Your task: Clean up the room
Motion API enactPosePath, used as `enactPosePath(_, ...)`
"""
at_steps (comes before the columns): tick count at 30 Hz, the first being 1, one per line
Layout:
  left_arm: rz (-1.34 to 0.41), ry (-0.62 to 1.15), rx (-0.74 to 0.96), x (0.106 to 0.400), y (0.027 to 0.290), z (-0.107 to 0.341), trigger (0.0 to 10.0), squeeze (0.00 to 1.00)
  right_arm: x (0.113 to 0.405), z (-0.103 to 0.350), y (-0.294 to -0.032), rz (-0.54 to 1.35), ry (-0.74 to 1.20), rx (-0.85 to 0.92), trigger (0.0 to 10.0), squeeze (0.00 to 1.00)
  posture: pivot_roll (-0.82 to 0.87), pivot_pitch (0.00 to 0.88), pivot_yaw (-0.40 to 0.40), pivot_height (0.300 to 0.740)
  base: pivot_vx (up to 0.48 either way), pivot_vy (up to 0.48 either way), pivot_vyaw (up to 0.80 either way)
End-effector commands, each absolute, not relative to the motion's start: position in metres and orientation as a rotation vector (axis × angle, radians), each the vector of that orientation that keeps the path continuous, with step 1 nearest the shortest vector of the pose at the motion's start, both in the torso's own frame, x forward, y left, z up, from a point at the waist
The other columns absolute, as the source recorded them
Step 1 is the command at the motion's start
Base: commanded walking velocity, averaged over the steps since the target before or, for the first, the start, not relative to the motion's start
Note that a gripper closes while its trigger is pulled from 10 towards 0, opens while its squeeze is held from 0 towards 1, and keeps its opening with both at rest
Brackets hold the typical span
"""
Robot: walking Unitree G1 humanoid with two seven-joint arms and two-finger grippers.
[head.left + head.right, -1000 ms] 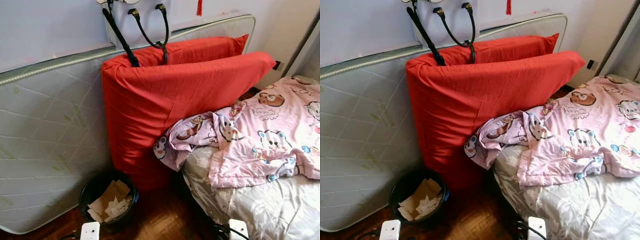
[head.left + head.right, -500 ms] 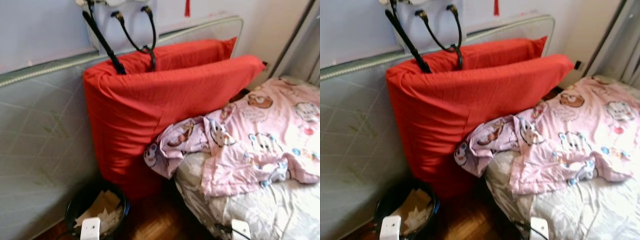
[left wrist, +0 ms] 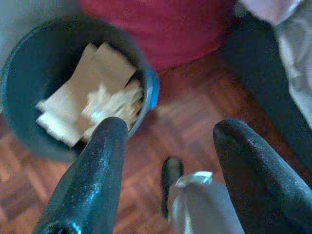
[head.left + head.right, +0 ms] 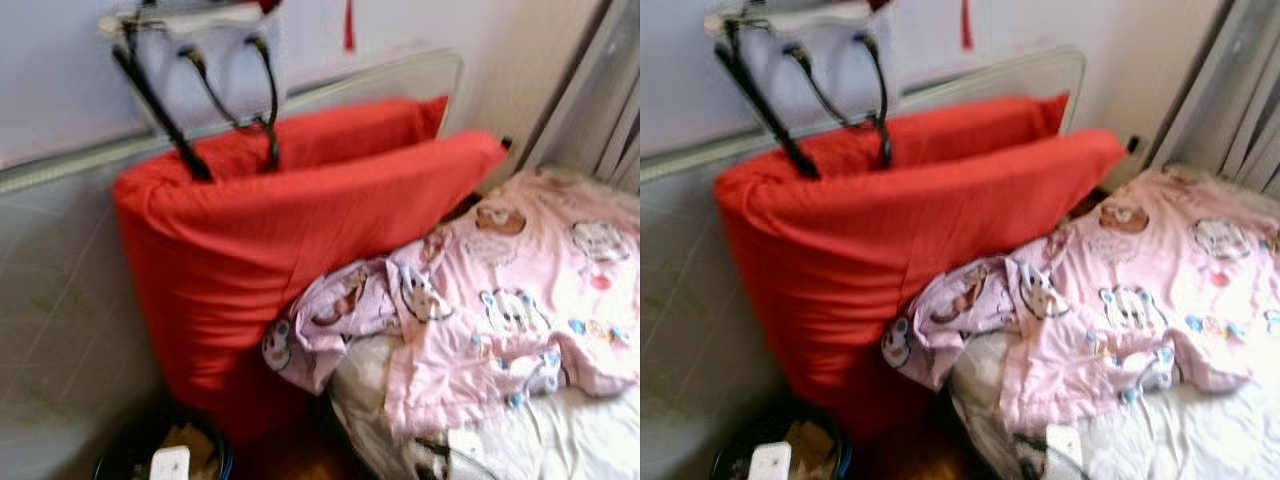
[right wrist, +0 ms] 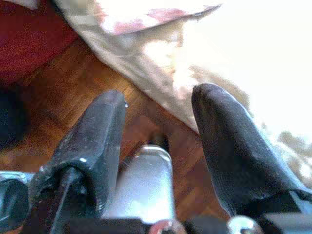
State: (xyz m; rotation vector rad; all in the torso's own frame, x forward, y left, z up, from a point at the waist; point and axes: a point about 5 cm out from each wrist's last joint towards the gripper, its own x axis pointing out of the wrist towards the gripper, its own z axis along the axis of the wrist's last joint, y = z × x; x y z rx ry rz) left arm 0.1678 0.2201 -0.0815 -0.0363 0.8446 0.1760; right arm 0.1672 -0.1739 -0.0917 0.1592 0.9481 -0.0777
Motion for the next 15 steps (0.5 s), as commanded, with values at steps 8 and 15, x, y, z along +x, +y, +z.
enactPosePath(8, 0.167, 0.857, -0.049, 0.165, 0.215, -0.084, 10.0, 0.0, 0.165, -0.092, -0.181, -0.086, 0.945, 0.159, 10.0, 0.0, 0.04, 0.006, -0.018, 0.74, 0.303, 0.0, 0.48)
enactPosePath(15, 0.154, 0.797, -0.047, 0.175, 0.215, -0.078, 10.0, 0.0, 0.166, -0.091, -0.18, -0.088, 0.917, 0.178, 10.0, 0.0, 0.03, 0.01, -0.017, 0.74, 0.0, 0.0, 0.0)
